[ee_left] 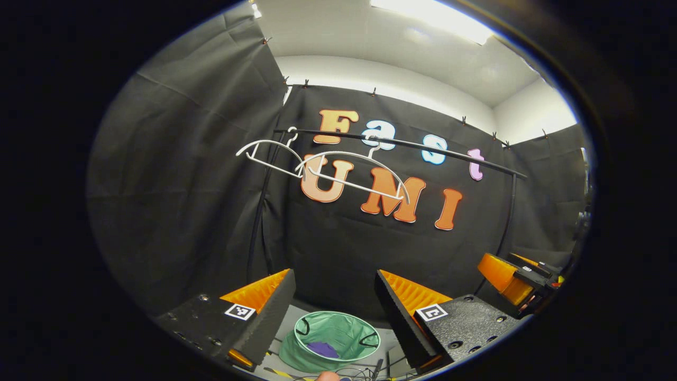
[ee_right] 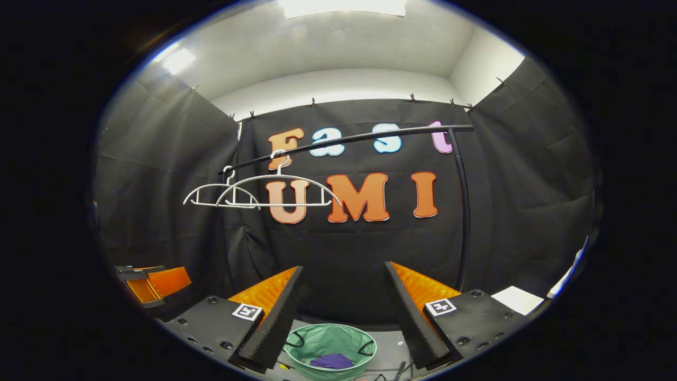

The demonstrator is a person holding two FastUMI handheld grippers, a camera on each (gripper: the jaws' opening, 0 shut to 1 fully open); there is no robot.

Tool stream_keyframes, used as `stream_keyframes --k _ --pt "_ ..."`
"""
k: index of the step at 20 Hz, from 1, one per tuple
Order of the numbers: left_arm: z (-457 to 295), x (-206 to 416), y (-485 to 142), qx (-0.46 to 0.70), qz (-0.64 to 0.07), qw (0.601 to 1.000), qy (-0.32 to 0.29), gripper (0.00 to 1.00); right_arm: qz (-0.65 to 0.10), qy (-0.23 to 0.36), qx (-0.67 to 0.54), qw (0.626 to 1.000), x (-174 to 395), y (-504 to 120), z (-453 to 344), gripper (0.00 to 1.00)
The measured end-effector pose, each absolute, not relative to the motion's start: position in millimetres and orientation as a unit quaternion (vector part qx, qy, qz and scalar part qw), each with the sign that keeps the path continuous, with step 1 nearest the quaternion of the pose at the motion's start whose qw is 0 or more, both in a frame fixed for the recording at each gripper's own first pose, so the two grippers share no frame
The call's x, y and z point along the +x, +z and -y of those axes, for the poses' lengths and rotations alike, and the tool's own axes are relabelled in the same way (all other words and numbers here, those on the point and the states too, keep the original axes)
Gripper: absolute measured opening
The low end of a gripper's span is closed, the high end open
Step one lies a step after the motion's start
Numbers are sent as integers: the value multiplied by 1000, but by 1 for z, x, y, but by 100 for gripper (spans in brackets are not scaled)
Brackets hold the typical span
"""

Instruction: Grasp the clothes on the hanger with both hands and then place them into the laundry hamper below.

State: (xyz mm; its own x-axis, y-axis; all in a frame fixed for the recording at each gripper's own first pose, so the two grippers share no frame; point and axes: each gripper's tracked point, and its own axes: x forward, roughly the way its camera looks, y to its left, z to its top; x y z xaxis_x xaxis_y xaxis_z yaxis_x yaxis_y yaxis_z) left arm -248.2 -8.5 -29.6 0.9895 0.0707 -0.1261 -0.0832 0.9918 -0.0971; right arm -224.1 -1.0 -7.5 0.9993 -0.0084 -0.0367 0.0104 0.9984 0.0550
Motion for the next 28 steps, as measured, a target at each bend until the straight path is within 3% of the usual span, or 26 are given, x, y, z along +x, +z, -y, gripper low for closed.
stream_keyframes --k 3,7,10,28 --pt "8 -250 -28 -49 -60 996 38 92 -20 -6 26 999 -223 -7 0 97" --pt "6 -248 -29 -52 -61 996 37 96 -31 -2 31 999 -219 -14 -7 100" --pt "6 -246 -27 -50 -60 996 37 95 -36 0 30 999 -215 -17 -10 96" --pt "7 -243 -31 -37 -65 997 30 96 -48 -12 43 998 -215 -26 -1 97"
